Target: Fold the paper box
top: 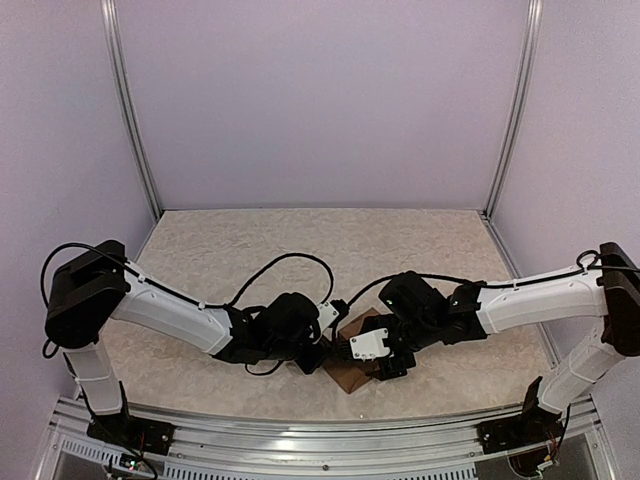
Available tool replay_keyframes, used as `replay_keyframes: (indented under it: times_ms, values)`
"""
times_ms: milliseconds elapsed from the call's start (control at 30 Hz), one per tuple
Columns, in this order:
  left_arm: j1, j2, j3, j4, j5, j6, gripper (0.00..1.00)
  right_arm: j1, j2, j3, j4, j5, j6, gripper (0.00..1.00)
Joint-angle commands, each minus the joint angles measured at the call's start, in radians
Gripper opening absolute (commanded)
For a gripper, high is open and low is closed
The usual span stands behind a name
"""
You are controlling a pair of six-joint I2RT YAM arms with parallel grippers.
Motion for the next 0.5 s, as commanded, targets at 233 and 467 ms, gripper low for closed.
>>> replay_keyframes:
  times_ms: [233, 467]
  values:
    - [0.019, -0.034, 0.035, 0.061, -0.005, 0.006, 0.0, -0.009, 0.017, -0.04, -0.13, -0.099, -0.018, 0.81]
    - [0.019, -0.037, 0.012, 0.082, -0.007, 0.006, 0.0, -0.025, 0.005, -0.049, -0.112, -0.097, -0.014, 0.83]
